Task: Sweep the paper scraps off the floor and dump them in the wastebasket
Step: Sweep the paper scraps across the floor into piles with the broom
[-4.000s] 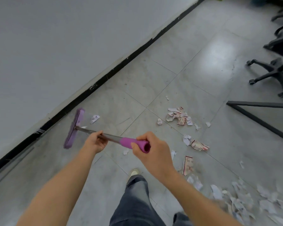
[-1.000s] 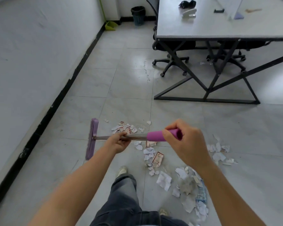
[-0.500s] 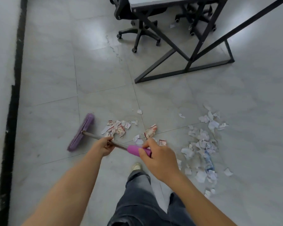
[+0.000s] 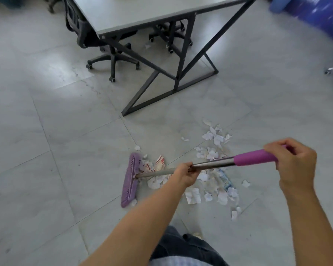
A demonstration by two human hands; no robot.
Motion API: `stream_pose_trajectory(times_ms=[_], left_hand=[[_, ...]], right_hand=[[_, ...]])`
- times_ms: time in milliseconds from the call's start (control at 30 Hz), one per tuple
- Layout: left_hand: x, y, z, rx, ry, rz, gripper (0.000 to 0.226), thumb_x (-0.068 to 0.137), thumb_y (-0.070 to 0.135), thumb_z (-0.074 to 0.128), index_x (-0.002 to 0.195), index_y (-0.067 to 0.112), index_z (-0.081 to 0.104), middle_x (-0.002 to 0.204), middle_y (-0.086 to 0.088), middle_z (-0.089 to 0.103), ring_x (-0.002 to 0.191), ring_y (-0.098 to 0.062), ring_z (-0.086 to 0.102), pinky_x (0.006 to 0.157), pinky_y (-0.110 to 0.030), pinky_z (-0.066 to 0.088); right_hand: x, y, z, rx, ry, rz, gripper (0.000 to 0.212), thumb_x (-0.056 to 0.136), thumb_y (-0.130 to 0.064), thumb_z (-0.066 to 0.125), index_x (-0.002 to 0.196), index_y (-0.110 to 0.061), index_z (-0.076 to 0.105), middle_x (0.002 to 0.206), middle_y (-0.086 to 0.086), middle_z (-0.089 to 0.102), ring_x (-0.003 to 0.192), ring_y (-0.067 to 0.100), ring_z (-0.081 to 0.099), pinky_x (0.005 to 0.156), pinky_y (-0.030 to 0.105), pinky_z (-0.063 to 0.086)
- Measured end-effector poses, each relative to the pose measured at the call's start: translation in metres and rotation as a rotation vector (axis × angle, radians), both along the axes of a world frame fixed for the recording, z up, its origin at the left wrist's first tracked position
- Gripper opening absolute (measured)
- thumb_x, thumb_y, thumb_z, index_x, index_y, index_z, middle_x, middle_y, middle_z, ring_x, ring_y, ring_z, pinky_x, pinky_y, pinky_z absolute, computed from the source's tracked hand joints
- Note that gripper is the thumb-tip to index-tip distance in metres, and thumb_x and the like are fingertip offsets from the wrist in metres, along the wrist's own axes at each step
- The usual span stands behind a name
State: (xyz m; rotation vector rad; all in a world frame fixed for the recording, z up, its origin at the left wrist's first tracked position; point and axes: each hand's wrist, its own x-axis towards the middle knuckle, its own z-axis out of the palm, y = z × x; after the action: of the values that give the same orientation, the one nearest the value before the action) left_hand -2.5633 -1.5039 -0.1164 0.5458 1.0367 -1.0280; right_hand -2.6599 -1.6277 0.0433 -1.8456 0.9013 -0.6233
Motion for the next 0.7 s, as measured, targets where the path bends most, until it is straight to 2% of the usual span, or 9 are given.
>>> stream_pose_trajectory(times_ms=[100,200,267,300,367,400,467,567,700], left_hand=[[-0.016,-0.025,0.027,-0.099,0.014,-0.005,0.024,0.099,0.001,0.039,0.076,-0.005,0.040,0.076,-0.018,0.046,0.062,-0.027,0.050,0.026,-0.030,0.045],[-0.026,-0.038,0.052,-0.189,0.030,-0.018,0.019,0.099,0.001,0.039,0.081,-0.006,0.040,0.078,-0.023,0.048,0.048,-0.034,0.060,0.029,-0.031,0.047],[-0.029,-0.038,0.063,-0.213,0.040,-0.036,0.017,0.098,0.000,0.039,0.083,-0.008,0.039,0.079,-0.025,0.047,0.060,-0.034,0.061,0.040,-0.033,0.052],[-0.029,-0.035,0.065,-0.204,0.044,-0.051,0.016,0.098,-0.001,0.039,0.084,-0.009,0.039,0.080,-0.025,0.047,0.073,-0.032,0.059,0.056,-0.034,0.056],[-0.023,-0.027,0.061,-0.151,0.036,-0.088,0.014,0.098,-0.002,0.040,0.085,-0.008,0.041,0.083,-0.024,0.046,0.083,-0.031,0.053,0.084,-0.032,0.052],[-0.018,-0.022,0.057,-0.107,0.015,-0.111,0.012,0.097,-0.002,0.041,0.086,-0.007,0.043,0.083,-0.022,0.046,0.079,-0.030,0.053,0.085,-0.033,0.051],[-0.004,-0.007,0.044,0.002,-0.037,-0.181,0.014,0.097,-0.001,0.041,0.083,-0.005,0.043,0.081,-0.020,0.046,0.071,-0.027,0.052,0.074,-0.031,0.054],[0.022,0.022,0.013,0.204,-0.081,-0.322,0.022,0.097,0.000,0.042,0.076,-0.006,0.042,0.077,-0.018,0.043,0.070,-0.025,0.050,0.091,-0.032,0.046],[0.031,0.049,-0.025,0.358,-0.100,-0.475,0.026,0.097,0.000,0.042,0.072,-0.006,0.041,0.074,-0.013,0.040,0.061,-0.023,0.044,0.097,-0.032,0.043]], right_hand=[[-0.021,-0.011,0.030,-0.034,-0.071,0.004,0.037,0.070,0.000,0.059,0.047,-0.028,0.061,0.039,-0.011,0.048,0.039,0.003,0.037,0.039,0.008,0.025],[-0.039,-0.017,0.061,-0.053,-0.091,0.034,0.029,0.068,-0.007,0.056,0.049,-0.028,0.060,0.042,-0.011,0.048,0.039,0.003,0.036,0.039,0.008,0.024],[-0.049,-0.018,0.078,-0.045,-0.081,0.072,0.024,0.066,-0.011,0.055,0.050,-0.029,0.061,0.043,-0.009,0.049,0.036,0.004,0.036,0.036,0.009,0.025],[-0.053,-0.017,0.082,-0.041,-0.072,0.081,0.023,0.066,-0.011,0.055,0.051,-0.028,0.061,0.043,-0.008,0.049,0.035,0.005,0.036,0.035,0.009,0.024],[-0.057,-0.012,0.077,-0.038,-0.062,0.059,0.028,0.070,-0.003,0.058,0.051,-0.024,0.060,0.041,-0.006,0.047,0.034,0.006,0.035,0.035,0.009,0.024],[-0.057,-0.008,0.069,-0.033,-0.055,0.041,0.030,0.072,-0.001,0.059,0.051,-0.022,0.059,0.040,-0.006,0.046,0.034,0.007,0.035,0.035,0.010,0.024],[-0.052,0.006,0.045,-0.015,0.003,0.024,0.026,0.072,-0.005,0.060,0.051,-0.020,0.057,0.040,-0.009,0.048,0.036,0.007,0.038,0.037,0.009,0.025],[-0.042,0.035,0.000,0.002,0.215,0.094,0.027,0.079,-0.008,0.062,0.056,-0.019,0.053,0.044,-0.010,0.050,0.040,0.006,0.042,0.041,0.013,0.030],[-0.046,0.070,-0.039,0.019,0.431,0.166,0.022,0.085,-0.014,0.058,0.066,-0.020,0.049,0.064,-0.012,0.050,0.055,0.004,0.044,0.049,0.019,0.031]])
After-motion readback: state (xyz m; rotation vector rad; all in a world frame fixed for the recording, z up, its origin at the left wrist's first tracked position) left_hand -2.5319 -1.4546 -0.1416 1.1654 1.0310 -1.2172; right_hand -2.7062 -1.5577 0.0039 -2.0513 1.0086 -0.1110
